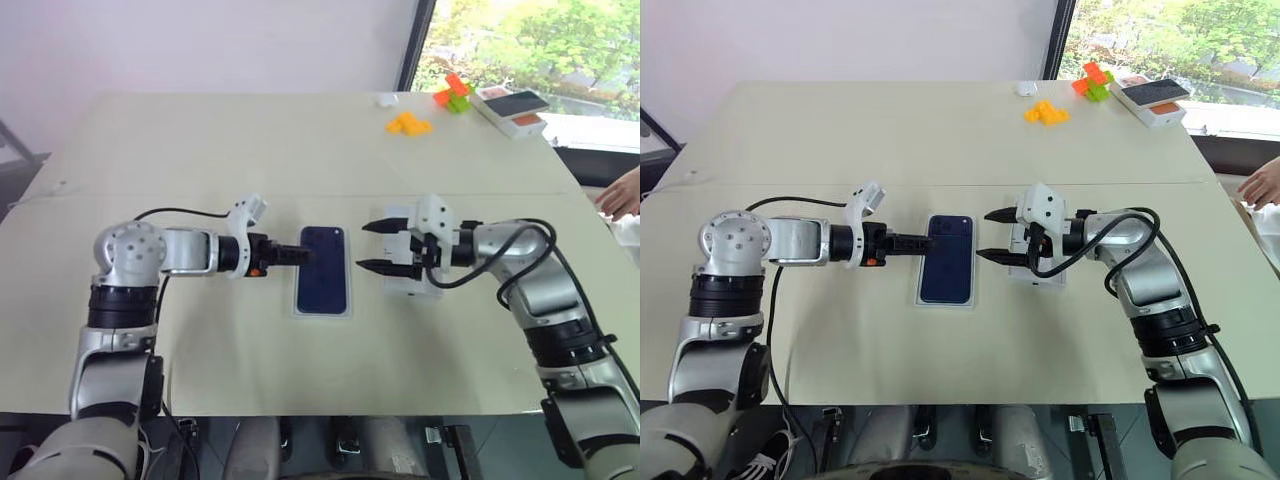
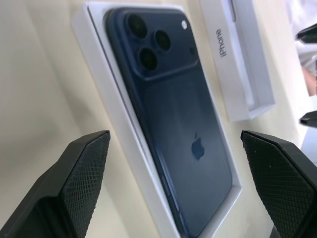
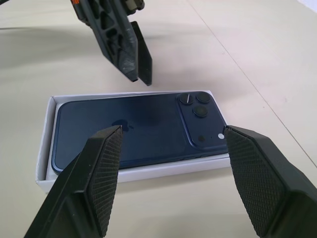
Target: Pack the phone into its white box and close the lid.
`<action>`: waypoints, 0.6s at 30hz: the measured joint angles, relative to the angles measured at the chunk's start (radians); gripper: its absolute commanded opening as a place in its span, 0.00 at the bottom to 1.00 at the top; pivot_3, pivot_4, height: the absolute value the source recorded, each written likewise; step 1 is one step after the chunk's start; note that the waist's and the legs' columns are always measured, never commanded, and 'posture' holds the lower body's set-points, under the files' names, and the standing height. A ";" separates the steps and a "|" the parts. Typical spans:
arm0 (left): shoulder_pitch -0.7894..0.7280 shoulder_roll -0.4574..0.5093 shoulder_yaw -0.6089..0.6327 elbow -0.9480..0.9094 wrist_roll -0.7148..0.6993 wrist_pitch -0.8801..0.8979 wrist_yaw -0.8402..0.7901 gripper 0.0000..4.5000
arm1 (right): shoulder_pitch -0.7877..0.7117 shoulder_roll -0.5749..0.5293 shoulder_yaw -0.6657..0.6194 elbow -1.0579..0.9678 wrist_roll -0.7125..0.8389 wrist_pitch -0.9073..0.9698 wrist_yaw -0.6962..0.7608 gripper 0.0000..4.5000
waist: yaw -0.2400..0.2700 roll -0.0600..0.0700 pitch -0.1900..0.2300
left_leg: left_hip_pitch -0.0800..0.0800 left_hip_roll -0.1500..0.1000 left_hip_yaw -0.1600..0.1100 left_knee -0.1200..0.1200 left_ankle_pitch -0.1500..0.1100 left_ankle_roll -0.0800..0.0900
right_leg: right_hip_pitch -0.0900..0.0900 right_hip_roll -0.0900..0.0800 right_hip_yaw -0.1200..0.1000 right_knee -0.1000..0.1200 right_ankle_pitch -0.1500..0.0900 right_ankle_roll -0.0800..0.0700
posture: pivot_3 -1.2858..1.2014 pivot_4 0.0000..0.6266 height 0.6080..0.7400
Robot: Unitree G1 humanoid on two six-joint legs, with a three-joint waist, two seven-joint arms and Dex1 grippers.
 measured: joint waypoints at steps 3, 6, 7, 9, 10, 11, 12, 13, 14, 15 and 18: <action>0.005 0.014 0.040 -0.025 0.015 -0.008 -0.010 0.94 | -0.025 0.031 -0.001 0.011 0.004 0.013 -0.025 0.76 | -0.003 0.000 0.000 | 0.000 0.000 0.000 0.000 0.000 0.000 | 0.000 0.000 0.000 0.000 0.000 0.000 | 0.52 0.24 0.98; 0.004 -0.001 0.107 -0.031 0.044 -0.069 0.001 0.69 | -0.053 0.068 -0.014 0.020 0.019 0.042 -0.062 0.55 | 0.000 0.000 0.000 | 0.000 0.000 0.000 0.000 0.000 0.000 | 0.000 0.000 0.000 0.000 0.000 0.000 | 0.52 0.24 0.98; 0.005 -0.007 0.115 -0.046 0.061 -0.096 0.006 0.58 | -0.059 0.082 -0.014 0.020 0.021 0.046 -0.078 0.45 | 0.001 0.000 0.000 | 0.000 0.000 0.000 0.000 0.000 0.000 | 0.000 0.000 0.000 0.000 0.000 0.000 | 0.52 0.24 0.98; 0.008 -0.026 0.115 -0.081 0.086 -0.127 0.007 0.34 | -0.061 0.109 -0.012 0.020 0.013 0.045 -0.109 0.21 | 0.003 0.000 0.000 | 0.000 0.000 0.000 0.000 0.000 0.000 | 0.000 -0.001 0.000 0.000 0.000 0.000 | 0.52 0.24 0.98; 0.016 -0.036 0.114 -0.095 0.089 -0.137 0.006 0.22 | -0.061 0.120 -0.008 0.023 0.000 0.037 -0.125 0.09 | 0.003 0.000 0.000 | -0.001 -0.001 0.000 0.000 0.000 0.000 | 0.000 -0.001 0.000 0.000 0.000 0.000 | 0.52 0.24 0.98; 0.029 -0.049 0.110 -0.110 0.098 -0.147 0.005 0.10 | -0.063 0.131 -0.002 0.032 -0.018 0.025 -0.144 0.00 | 0.002 0.000 0.000 | -0.001 -0.001 0.000 0.000 0.000 0.000 | 0.000 -0.001 0.000 0.000 0.000 0.000 | 0.52 0.24 0.98; 0.045 -0.061 0.097 -0.125 0.115 -0.160 0.004 0.02 | -0.063 0.138 0.007 0.042 -0.036 0.015 -0.162 0.00 | 0.001 0.000 0.000 | -0.001 -0.001 0.001 0.000 0.000 0.000 | 0.000 -0.001 0.000 0.000 0.000 0.000 | 0.52 0.24 0.98; 0.058 -0.076 0.086 -0.127 0.128 -0.166 0.005 0.02 | -0.063 0.147 0.016 0.053 -0.054 0.008 -0.180 0.00 | 0.001 0.000 0.000 | 0.000 -0.001 0.001 0.000 0.000 0.000 | 0.000 -0.001 0.000 0.000 0.000 0.000 | 0.52 0.24 0.98; 0.070 -0.096 0.083 -0.127 0.139 -0.174 0.005 0.02 | -0.063 0.158 0.028 0.066 -0.079 -0.001 -0.203 0.00 | 0.001 0.000 0.000 | 0.000 -0.001 0.001 0.000 0.000 0.000 | 0.000 -0.001 0.000 0.000 0.000 0.000 | 0.52 0.24 0.98; 0.077 -0.114 0.078 -0.126 0.151 -0.184 0.006 0.02 | -0.063 0.170 0.038 0.079 -0.100 -0.010 -0.223 0.00 | 0.001 0.000 0.000 | 0.000 -0.001 0.001 0.000 0.000 0.000 | 0.000 -0.001 0.000 0.001 0.000 0.000 | 0.52 0.24 0.98; 0.077 -0.149 0.038 -0.124 0.210 -0.228 0.005 0.02 | -0.064 0.194 0.094 0.101 -0.166 -0.031 -0.270 0.00 | 0.000 0.000 0.000 | 0.000 -0.001 0.001 0.000 0.000 0.000 | 0.000 -0.001 0.000 0.001 0.000 0.000 | 0.52 0.24 0.98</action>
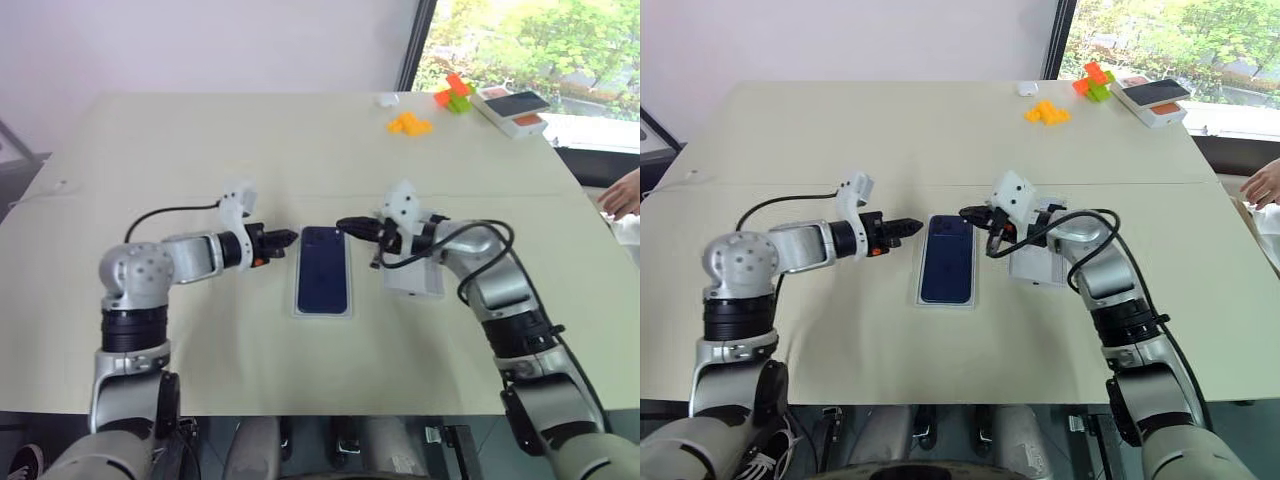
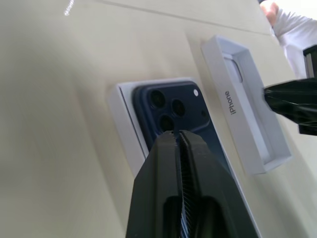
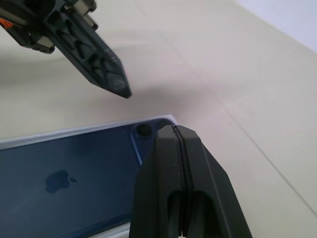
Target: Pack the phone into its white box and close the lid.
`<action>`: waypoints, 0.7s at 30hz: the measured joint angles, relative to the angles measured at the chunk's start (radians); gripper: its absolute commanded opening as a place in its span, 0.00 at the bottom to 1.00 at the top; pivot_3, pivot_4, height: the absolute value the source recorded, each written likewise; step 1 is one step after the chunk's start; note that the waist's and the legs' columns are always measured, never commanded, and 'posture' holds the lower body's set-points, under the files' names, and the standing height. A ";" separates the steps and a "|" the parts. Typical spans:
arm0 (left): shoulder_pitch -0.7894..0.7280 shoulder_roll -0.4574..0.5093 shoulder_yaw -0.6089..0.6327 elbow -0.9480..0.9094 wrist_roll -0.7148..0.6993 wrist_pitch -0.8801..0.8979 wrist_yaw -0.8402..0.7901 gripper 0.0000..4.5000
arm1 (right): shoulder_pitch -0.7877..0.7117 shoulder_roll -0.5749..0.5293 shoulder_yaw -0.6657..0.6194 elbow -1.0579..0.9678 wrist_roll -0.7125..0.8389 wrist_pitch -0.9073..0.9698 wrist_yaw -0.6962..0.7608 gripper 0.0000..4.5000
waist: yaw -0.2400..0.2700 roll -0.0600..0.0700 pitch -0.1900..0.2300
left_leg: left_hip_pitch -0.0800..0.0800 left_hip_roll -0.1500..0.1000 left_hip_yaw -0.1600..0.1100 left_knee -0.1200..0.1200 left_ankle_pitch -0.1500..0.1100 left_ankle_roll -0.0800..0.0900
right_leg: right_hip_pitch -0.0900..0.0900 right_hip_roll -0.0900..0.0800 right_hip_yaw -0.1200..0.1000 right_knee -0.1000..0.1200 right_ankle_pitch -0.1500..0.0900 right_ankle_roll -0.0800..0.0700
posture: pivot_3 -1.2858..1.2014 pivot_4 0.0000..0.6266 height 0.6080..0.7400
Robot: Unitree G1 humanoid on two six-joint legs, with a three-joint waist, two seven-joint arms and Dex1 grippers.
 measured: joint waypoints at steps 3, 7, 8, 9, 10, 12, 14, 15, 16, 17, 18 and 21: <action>-0.001 -0.045 -0.025 0.017 0.050 -0.042 0.000 0.02 | -0.003 0.020 0.028 0.038 -0.059 -0.009 -0.050 0.00 | 0.000 0.000 0.000 | 0.000 0.000 0.000 0.000 0.000 0.000 | 0.000 0.000 0.000 0.000 0.000 0.000 | 0.52 0.24 0.98; -0.004 -0.056 -0.071 0.035 0.128 -0.086 -0.009 0.02 | -0.005 0.029 0.060 0.074 -0.129 -0.033 -0.095 0.00 | -0.001 0.000 0.000 | 0.000 0.000 0.000 0.000 0.000 0.000 | 0.000 0.000 0.000 0.000 0.000 0.000 | 0.52 0.24 0.98; -0.004 -0.056 -0.074 0.032 0.139 -0.088 -0.013 0.02 | -0.005 0.029 0.068 0.074 -0.139 -0.039 -0.098 0.00 | -0.002 0.000 0.000 | 0.000 0.000 0.000 0.000 0.000 0.000 | 0.000 0.000 0.000 0.000 0.000 0.000 | 0.52 0.24 0.98; -0.003 -0.058 -0.080 0.025 0.149 -0.088 -0.016 0.02 | -0.003 0.029 0.075 0.073 -0.149 -0.046 -0.098 0.00 | -0.001 0.000 0.000 | 0.000 0.000 0.000 0.000 0.000 0.000 | 0.000 0.000 0.000 0.000 0.000 0.000 | 0.52 0.24 0.98; 0.000 -0.062 -0.085 0.018 0.152 -0.086 -0.020 0.02 | 0.002 0.028 0.084 0.071 -0.161 -0.055 -0.098 0.00 | -0.001 0.000 0.000 | 0.000 0.000 0.000 0.000 0.000 0.000 | 0.000 0.000 0.000 0.000 0.000 0.000 | 0.52 0.24 0.98; 0.015 -0.067 -0.093 -0.004 0.155 -0.079 -0.027 0.02 | 0.015 0.022 0.097 0.059 -0.177 -0.078 -0.093 0.00 | -0.001 0.000 0.000 | 0.000 0.000 0.000 0.000 0.000 0.000 | 0.000 0.000 0.000 0.000 0.000 0.000 | 0.52 0.24 0.98; 0.040 -0.066 -0.094 -0.039 0.154 -0.054 -0.032 0.02 | 0.033 0.001 0.106 0.033 -0.180 -0.087 -0.064 0.00 | -0.001 0.000 0.000 | 0.000 0.000 0.000 0.000 0.000 0.000 | 0.001 0.000 0.000 0.000 0.000 0.000 | 0.52 0.24 0.98; 0.057 -0.066 -0.091 -0.051 0.151 -0.042 -0.034 0.02 | 0.048 -0.009 0.107 0.015 -0.174 -0.089 -0.049 0.00 | -0.001 0.000 0.000 | 0.001 0.000 0.000 0.000 0.000 0.000 | 0.001 0.000 0.000 0.000 0.000 0.000 | 0.52 0.24 0.98; 0.064 -0.063 -0.090 -0.064 0.150 -0.035 -0.035 0.02 | 0.054 -0.017 0.107 0.001 -0.170 -0.086 -0.032 0.00 | -0.001 0.000 0.000 | 0.001 0.000 0.000 0.000 0.000 0.000 | 0.001 0.000 0.000 0.000 0.000 0.000 | 0.52 0.24 0.98; 0.069 -0.059 -0.090 -0.081 0.150 -0.023 -0.038 0.02 | 0.060 -0.025 0.107 -0.014 -0.162 -0.080 -0.011 0.00 | 0.000 0.000 0.000 | 0.001 0.000 0.000 0.000 0.000 0.000 | 0.001 0.000 0.000 0.000 0.000 0.000 | 0.52 0.24 0.98; 0.069 -0.056 -0.089 -0.089 0.150 -0.014 -0.039 0.02 | 0.067 -0.028 0.108 -0.026 -0.157 -0.076 0.002 0.00 | 0.000 0.000 0.000 | 0.001 0.000 0.000 0.000 0.000 0.000 | 0.001 0.000 0.000 0.000 0.000 0.000 | 0.52 0.24 0.98; 0.069 -0.053 -0.079 -0.104 0.148 0.011 -0.041 0.02 | 0.074 -0.028 0.107 -0.038 -0.144 -0.068 0.023 0.00 | -0.001 0.000 0.000 | 0.001 0.000 0.000 0.000 0.000 0.000 | 0.001 0.000 0.000 0.000 0.000 0.000 | 0.52 0.24 0.98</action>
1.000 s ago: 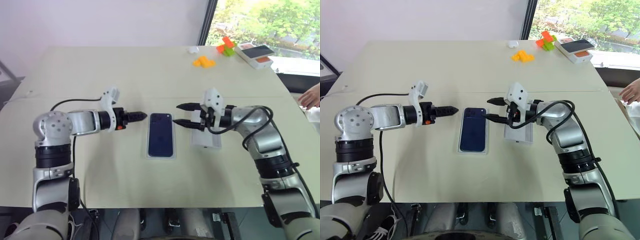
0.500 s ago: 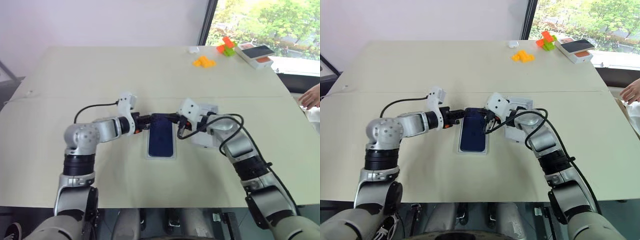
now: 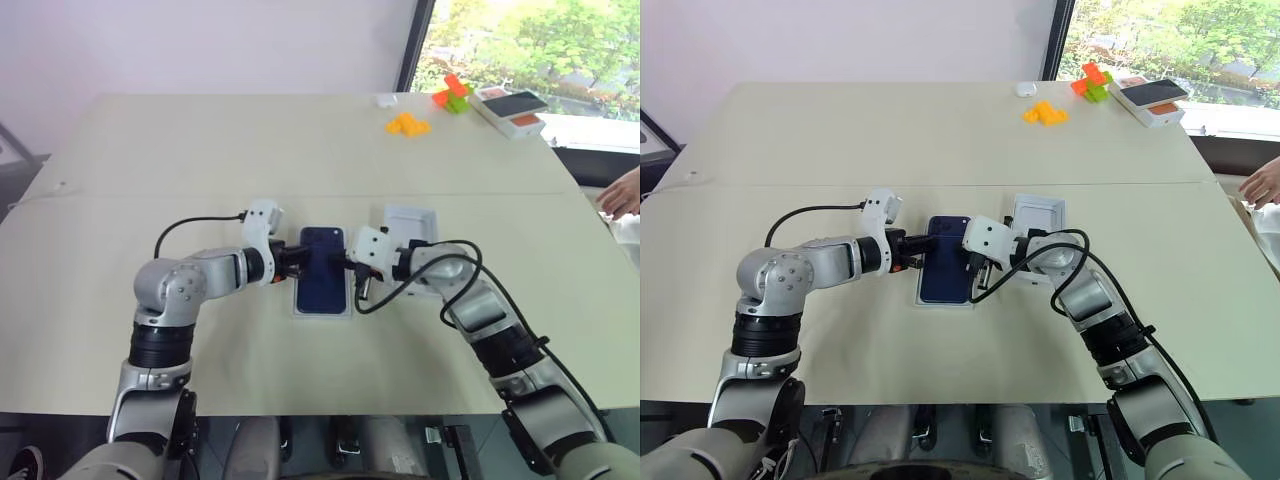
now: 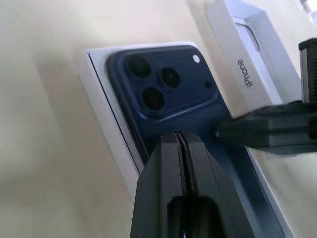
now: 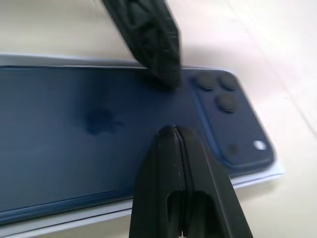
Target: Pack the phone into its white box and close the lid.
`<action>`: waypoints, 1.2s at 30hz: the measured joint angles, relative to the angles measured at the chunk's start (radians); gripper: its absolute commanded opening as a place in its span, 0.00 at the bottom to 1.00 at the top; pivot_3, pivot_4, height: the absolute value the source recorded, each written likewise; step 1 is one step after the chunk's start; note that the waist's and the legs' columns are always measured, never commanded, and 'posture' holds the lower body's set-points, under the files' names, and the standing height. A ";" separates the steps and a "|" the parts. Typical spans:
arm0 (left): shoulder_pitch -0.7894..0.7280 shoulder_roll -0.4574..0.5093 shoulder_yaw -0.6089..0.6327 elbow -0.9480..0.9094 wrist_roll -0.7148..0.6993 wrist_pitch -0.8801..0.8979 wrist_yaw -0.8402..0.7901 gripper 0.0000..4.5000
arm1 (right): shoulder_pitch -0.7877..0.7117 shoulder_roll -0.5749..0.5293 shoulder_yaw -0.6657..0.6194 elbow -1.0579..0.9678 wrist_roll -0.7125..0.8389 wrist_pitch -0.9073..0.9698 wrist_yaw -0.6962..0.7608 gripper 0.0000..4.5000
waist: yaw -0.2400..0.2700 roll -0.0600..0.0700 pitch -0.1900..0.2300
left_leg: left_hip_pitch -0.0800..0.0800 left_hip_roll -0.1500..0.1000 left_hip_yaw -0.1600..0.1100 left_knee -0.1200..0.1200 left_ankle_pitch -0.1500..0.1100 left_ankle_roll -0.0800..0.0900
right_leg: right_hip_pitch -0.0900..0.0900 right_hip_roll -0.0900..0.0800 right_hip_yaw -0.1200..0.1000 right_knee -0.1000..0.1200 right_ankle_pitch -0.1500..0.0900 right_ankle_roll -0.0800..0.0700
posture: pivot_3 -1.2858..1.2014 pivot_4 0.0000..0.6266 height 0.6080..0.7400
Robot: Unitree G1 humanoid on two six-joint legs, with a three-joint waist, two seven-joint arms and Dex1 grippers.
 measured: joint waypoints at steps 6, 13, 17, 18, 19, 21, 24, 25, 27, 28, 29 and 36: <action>0.016 -0.003 0.029 -0.018 0.005 0.019 0.000 0.02 | 0.000 0.001 -0.001 -0.001 0.000 0.001 0.002 0.00 | 0.001 0.000 0.000 | 0.000 0.000 0.000 0.000 0.000 0.000 | 0.000 0.000 0.000 0.000 0.000 0.000 | 0.52 0.24 0.98; -0.008 -0.041 0.070 -0.009 0.014 0.019 0.016 0.02 | -0.030 0.036 -0.039 0.001 0.044 0.050 -0.015 0.00 | 0.002 0.000 0.000 | -0.001 0.000 0.000 0.000 0.000 0.000 | 0.000 0.000 0.000 0.000 0.000 0.000 | 0.52 0.24 0.98; 0.003 -0.040 0.069 -0.013 0.011 0.033 0.007 0.02 | -0.029 0.030 -0.038 -0.005 0.055 0.062 0.001 0.00 | 0.001 0.000 0.000 | -0.001 0.000 0.000 0.000 0.000 0.000 | 0.000 0.000 0.000 0.000 0.000 0.000 | 0.52 0.24 0.98; 0.012 -0.034 0.060 -0.015 0.015 0.032 0.004 0.02 | -0.026 0.022 -0.035 -0.005 0.048 0.059 0.002 0.00 | 0.001 0.000 0.000 | -0.001 0.000 0.000 0.000 0.000 0.000 | -0.001 0.000 0.000 0.000 0.000 0.000 | 0.52 0.24 0.98; 0.022 -0.020 0.049 -0.026 0.023 0.027 -0.008 0.02 | -0.022 0.011 -0.028 -0.005 0.035 0.052 0.002 0.00 | 0.001 0.000 0.000 | -0.001 0.000 0.000 0.000 0.000 0.000 | -0.001 0.000 0.000 0.000 0.000 0.000 | 0.52 0.24 0.98; 0.030 -0.007 0.035 -0.044 0.030 0.028 -0.018 0.02 | -0.011 -0.004 -0.015 -0.003 0.010 0.032 0.003 0.00 | 0.002 0.000 0.000 | 0.000 0.000 0.000 0.000 0.000 0.000 | 0.000 0.000 0.000 0.000 0.000 0.000 | 0.52 0.24 0.98; 0.042 0.002 0.020 -0.058 0.040 0.020 -0.032 0.02 | -0.004 -0.012 0.002 -0.003 -0.019 -0.009 0.001 0.00 | 0.001 0.000 0.000 | 0.000 0.000 0.000 0.000 0.000 0.000 | 0.000 0.000 0.000 0.000 0.000 0.000 | 0.52 0.24 0.98; 0.042 0.001 0.018 -0.059 0.044 0.019 -0.033 0.02 | -0.005 -0.014 0.004 -0.001 -0.026 -0.019 0.000 0.00 | 0.002 0.000 0.000 | 0.000 0.000 0.000 0.000 0.000 0.000 | 0.000 0.000 0.000 0.000 0.000 0.000 | 0.52 0.24 0.98; 0.041 0.001 0.018 -0.059 0.047 0.013 -0.033 0.02 | -0.006 -0.013 0.004 0.004 -0.029 -0.028 -0.002 0.00 | 0.002 0.000 0.000 | 0.000 0.000 0.000 0.000 0.000 0.000 | 0.000 0.000 0.000 0.000 0.000 0.000 | 0.52 0.24 0.98; 0.040 -0.002 0.020 -0.058 0.046 0.013 -0.033 0.02 | -0.007 -0.009 0.000 0.004 -0.021 -0.018 -0.001 0.00 | 0.002 0.000 0.000 | 0.000 0.000 0.000 0.000 0.000 0.000 | 0.000 0.000 0.000 0.000 0.000 0.000 | 0.52 0.24 0.98; 0.038 -0.008 0.024 -0.057 0.045 0.014 -0.032 0.02 | -0.009 -0.001 -0.006 0.004 -0.008 0.001 0.001 0.00 | 0.002 0.000 0.000 | 0.000 0.000 0.000 0.000 0.000 0.000 | 0.000 0.000 0.000 0.000 0.000 0.000 | 0.52 0.24 0.98; 0.038 0.060 0.021 -0.070 0.089 -0.084 -0.077 0.02 | -0.054 -0.017 -0.102 -0.016 0.089 0.117 0.024 0.00 | 0.002 0.000 0.000 | -0.001 0.000 0.000 -0.001 0.000 0.000 | -0.001 0.000 0.000 0.000 0.000 0.000 | 0.52 0.24 0.98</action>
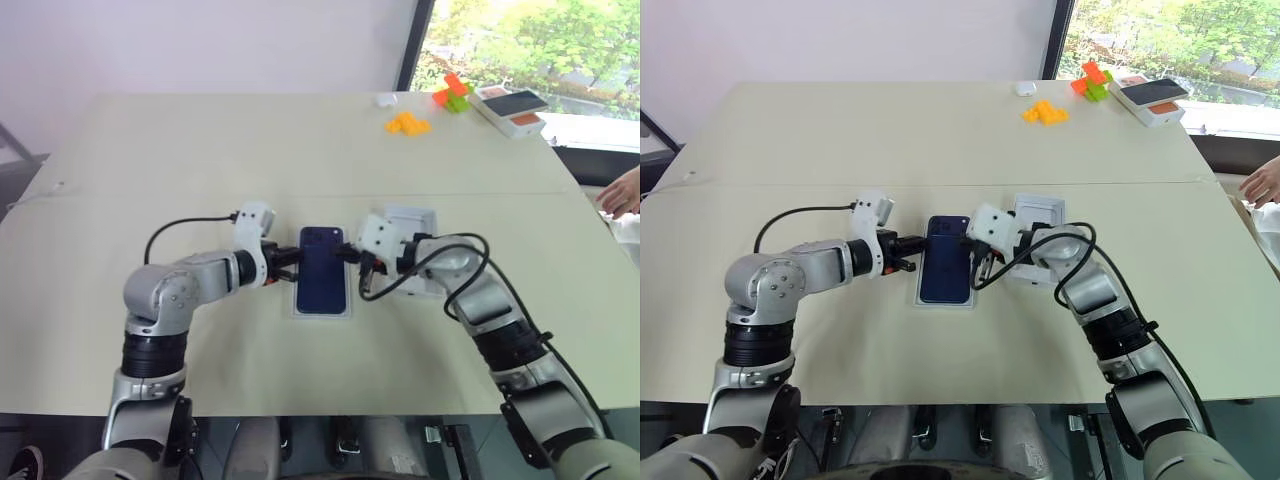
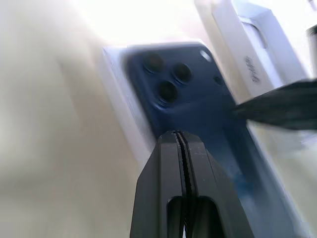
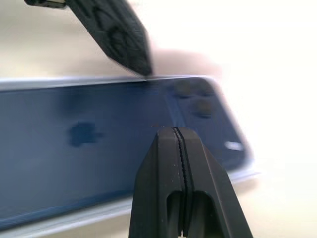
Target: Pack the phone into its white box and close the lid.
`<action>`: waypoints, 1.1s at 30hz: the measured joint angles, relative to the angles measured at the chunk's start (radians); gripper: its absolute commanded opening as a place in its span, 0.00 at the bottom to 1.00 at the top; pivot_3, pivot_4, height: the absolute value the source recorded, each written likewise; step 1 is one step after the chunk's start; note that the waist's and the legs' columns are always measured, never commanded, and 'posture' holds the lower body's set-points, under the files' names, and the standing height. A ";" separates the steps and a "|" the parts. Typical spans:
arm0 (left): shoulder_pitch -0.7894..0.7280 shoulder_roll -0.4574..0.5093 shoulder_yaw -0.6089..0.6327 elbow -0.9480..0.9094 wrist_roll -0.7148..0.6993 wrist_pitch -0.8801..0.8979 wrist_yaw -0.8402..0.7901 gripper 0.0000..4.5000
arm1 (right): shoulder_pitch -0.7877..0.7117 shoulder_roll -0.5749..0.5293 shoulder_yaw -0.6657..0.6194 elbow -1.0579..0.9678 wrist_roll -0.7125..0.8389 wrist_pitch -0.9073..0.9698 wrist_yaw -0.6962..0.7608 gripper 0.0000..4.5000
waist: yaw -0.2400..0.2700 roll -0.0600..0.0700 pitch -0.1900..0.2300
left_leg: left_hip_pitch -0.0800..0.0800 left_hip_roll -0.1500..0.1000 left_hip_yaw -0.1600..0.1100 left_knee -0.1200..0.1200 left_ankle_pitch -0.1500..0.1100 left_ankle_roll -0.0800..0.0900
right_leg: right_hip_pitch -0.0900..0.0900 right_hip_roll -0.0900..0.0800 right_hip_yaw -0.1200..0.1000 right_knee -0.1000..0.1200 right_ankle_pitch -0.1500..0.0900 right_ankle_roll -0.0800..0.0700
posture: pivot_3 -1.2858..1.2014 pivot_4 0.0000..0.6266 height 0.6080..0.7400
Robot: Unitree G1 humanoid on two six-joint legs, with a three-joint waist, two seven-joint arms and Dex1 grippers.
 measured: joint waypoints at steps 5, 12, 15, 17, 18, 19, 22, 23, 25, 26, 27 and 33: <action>-0.001 0.062 0.006 -0.005 0.000 -0.049 -0.065 0.02 | -0.055 -0.037 -0.063 -0.021 0.068 0.094 0.018 0.00 | 0.000 0.000 0.000 | 0.000 0.000 0.000 0.000 0.000 0.000 | 0.000 0.000 0.000 0.000 0.000 0.000 | 0.52 0.24 0.98; -0.001 0.136 0.048 0.019 -0.015 -0.097 -0.177 0.38 | -0.056 -0.086 -0.082 -0.054 0.103 0.169 0.037 0.28 | 0.000 0.000 0.000 | -0.001 0.000 0.000 0.000 0.000 0.000 | -0.002 0.000 0.000 0.000 0.000 0.000 | 0.52 0.24 0.98; 0.010 0.195 0.057 0.020 -0.023 -0.120 -0.252 0.71 | -0.052 -0.107 -0.086 -0.054 0.110 0.211 0.034 0.62 | -0.002 0.000 0.000 | -0.002 0.000 0.000 -0.001 0.000 0.000 | -0.002 0.000 0.000 0.000 0.000 0.000 | 0.52 0.24 0.98; 0.031 0.233 0.076 0.020 -0.027 -0.148 -0.310 0.93 | -0.050 -0.128 -0.089 -0.055 0.117 0.249 0.030 0.84 | -0.002 0.000 0.000 | -0.002 0.000 0.000 -0.001 0.000 0.000 | -0.003 0.000 0.000 0.000 0.000 0.000 | 0.52 0.24 0.98; 0.045 0.250 0.080 0.020 -0.027 -0.162 -0.334 1.00 | -0.048 -0.137 -0.091 -0.057 0.118 0.262 0.030 0.95 | -0.002 0.000 0.000 | -0.002 0.000 0.000 -0.001 0.000 0.000 | -0.003 0.000 0.000 -0.001 0.000 0.000 | 0.52 0.24 0.98; 0.070 0.277 0.083 0.019 -0.028 -0.187 -0.381 1.00 | -0.047 -0.150 -0.091 -0.064 0.118 0.283 0.030 0.98 | -0.002 0.000 0.000 | -0.002 0.000 0.000 -0.002 0.000 0.000 | -0.003 0.000 0.000 -0.001 0.000 0.000 | 0.52 0.24 0.98; 0.091 0.317 0.111 0.022 -0.057 -0.203 -0.458 1.00 | -0.047 -0.175 -0.095 -0.074 0.117 0.318 0.018 0.98 | 0.000 0.000 0.000 | -0.008 0.000 0.000 -0.001 0.000 0.000 | -0.008 0.000 0.000 0.000 0.000 0.000 | 0.52 0.24 0.98; 0.087 0.327 0.126 0.025 -0.070 -0.205 -0.478 1.00 | -0.047 -0.172 -0.096 -0.079 0.118 0.329 0.005 0.98 | 0.000 0.000 0.000 | -0.010 0.001 0.000 0.000 0.000 0.000 | -0.011 0.000 0.000 0.000 0.000 0.000 | 0.52 0.24 0.98; 0.085 0.341 0.133 0.030 -0.083 -0.210 -0.500 1.00 | -0.048 -0.167 -0.096 -0.090 0.124 0.351 -0.011 0.98 | 0.000 0.001 0.000 | -0.012 0.001 0.000 0.001 0.000 0.000 | -0.012 0.000 0.000 0.000 0.000 0.000 | 0.52 0.24 0.98; 0.088 0.348 0.133 0.034 -0.083 -0.215 -0.512 1.00 | -0.053 -0.162 -0.096 -0.091 0.126 0.366 -0.021 0.98 | 0.000 0.000 0.000 | -0.013 0.000 0.000 0.001 0.000 0.000 | -0.013 0.000 0.000 0.000 0.000 0.000 | 0.52 0.24 0.98; 0.093 0.355 0.133 0.039 -0.083 -0.223 -0.523 1.00 | -0.057 -0.161 -0.096 -0.091 0.126 0.380 -0.032 0.98 | 0.000 0.001 0.000 | -0.015 0.000 0.000 0.002 0.000 0.000 | -0.014 0.000 0.000 0.000 0.000 0.000 | 0.52 0.24 0.98; 0.211 0.396 0.151 0.000 -0.075 -0.326 -0.594 1.00 | -0.064 -0.166 -0.097 -0.100 0.138 0.521 -0.078 0.98 | -0.005 0.001 0.000 | -0.016 0.001 0.001 0.000 0.000 0.001 | -0.016 0.000 0.000 0.000 0.000 0.000 | 0.52 0.24 0.98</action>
